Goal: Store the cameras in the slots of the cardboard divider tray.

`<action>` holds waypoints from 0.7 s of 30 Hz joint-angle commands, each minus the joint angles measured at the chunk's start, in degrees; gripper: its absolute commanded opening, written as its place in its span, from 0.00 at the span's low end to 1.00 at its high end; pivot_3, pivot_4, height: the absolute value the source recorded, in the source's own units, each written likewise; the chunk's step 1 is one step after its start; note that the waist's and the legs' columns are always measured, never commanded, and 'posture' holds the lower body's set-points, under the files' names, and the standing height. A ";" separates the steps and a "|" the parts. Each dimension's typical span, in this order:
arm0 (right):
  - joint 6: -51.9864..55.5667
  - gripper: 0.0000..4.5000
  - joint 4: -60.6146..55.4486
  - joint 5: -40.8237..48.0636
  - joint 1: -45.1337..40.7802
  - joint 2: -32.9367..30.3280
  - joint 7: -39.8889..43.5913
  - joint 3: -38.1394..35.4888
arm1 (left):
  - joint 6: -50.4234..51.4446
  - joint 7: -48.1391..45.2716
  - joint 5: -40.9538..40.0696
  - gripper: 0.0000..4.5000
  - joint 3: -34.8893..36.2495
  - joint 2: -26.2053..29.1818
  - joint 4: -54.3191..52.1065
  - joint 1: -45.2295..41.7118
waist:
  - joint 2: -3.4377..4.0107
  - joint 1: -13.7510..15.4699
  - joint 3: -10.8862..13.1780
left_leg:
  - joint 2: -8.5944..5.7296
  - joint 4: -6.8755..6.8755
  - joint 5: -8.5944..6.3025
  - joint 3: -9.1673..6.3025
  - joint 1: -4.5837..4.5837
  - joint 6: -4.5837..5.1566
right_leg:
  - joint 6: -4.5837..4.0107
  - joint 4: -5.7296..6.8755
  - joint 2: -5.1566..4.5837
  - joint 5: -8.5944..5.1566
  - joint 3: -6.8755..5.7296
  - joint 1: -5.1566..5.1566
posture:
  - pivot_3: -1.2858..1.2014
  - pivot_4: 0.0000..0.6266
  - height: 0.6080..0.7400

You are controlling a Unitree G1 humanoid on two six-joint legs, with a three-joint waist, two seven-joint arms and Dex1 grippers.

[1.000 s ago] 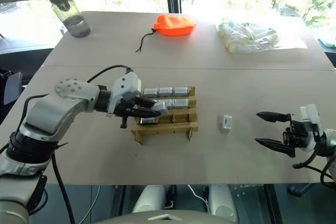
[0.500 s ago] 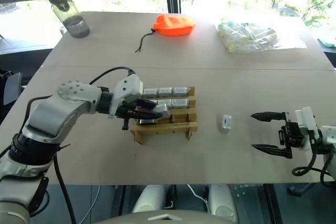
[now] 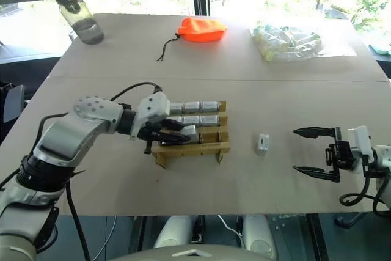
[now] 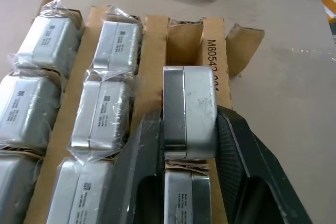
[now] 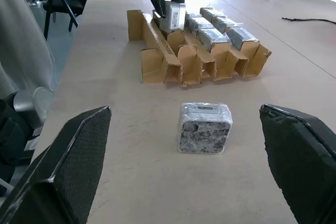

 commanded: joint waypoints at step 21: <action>8.89 1.00 -1.84 -2.50 3.58 2.75 1.61 -8.90 | 7.72 0.14 -9.00 0.99 6.68 -3.73 -3.28 -2.27 | 0.02 0.15 -0.01 | 0.03 0.25 0.00 -0.20 -0.02 0.01 | 0.00 0.05 -0.03 0.00 0.00 0.17 | 0.52 0.24 0.89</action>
